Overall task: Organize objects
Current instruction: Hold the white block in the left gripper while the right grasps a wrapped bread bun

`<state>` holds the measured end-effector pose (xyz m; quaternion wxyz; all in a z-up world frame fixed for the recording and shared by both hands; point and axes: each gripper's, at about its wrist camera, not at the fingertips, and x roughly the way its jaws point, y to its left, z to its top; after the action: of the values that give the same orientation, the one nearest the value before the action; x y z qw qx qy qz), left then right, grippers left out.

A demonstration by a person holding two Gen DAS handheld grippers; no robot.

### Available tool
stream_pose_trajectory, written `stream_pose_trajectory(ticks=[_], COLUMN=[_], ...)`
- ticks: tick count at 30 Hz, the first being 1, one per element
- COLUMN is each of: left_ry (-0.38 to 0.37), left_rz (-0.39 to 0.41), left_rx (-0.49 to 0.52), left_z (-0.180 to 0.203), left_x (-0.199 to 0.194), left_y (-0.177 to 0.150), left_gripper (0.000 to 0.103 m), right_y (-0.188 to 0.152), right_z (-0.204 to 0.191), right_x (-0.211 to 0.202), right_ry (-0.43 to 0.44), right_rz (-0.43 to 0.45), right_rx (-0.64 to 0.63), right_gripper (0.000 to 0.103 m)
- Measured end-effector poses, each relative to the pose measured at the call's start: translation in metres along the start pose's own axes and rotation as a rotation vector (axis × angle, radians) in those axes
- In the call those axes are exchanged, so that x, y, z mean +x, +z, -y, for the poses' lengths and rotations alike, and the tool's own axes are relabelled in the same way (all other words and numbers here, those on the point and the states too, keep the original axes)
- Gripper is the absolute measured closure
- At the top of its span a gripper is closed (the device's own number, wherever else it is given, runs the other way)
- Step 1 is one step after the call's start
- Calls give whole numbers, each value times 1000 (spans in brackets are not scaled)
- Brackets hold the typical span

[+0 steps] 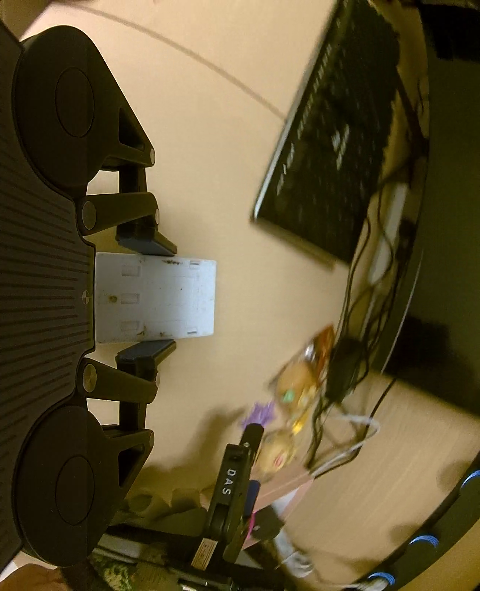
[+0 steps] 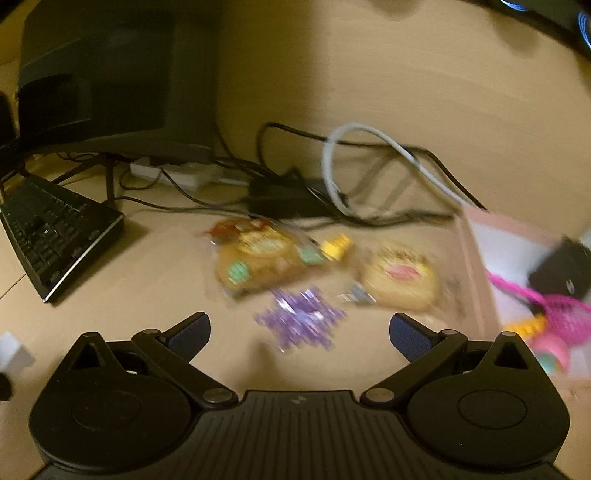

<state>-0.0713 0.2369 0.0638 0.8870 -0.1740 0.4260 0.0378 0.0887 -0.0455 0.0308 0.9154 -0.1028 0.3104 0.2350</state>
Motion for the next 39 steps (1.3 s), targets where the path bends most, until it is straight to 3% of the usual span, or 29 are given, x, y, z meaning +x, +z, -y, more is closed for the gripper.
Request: stream_pose_trajectory(ticks=[6, 14, 18, 19, 25, 29, 33, 39], left_ry=[4, -19, -43, -47, -25, -56, -97, -212], left_rz=[-20, -31, -26, -30, -62, -52, -52, -118], left_rx=[-10, 28, 61, 66, 91, 96, 106, 134], left_z=[-30, -50, -47, -45, -34, -24, -8, 33], left_x=[-8, -17, -17, -17, -5, 1, 6, 25], left_y=[-3, -6, -7, -8, -3, 3, 2, -11], left_gripper=[50, 50, 50, 50, 50, 50, 50, 50], right_y=[12, 42, 52, 54, 21, -15, -37, -45], right_z=[-27, -52, -35, -34, -56, -67, -68, -42], right_x=[25, 80, 112, 112, 66, 16, -35, -102], right_ry=[-7, -84, -37, -27, 53, 106, 79, -40], right_rz=[24, 7, -65, -62, -50, -53, -47, -25], right_rx=[-23, -107, -7, 9, -135, -231, -282, -231], right_gripper=[7, 0, 1, 8, 13, 13, 14, 14])
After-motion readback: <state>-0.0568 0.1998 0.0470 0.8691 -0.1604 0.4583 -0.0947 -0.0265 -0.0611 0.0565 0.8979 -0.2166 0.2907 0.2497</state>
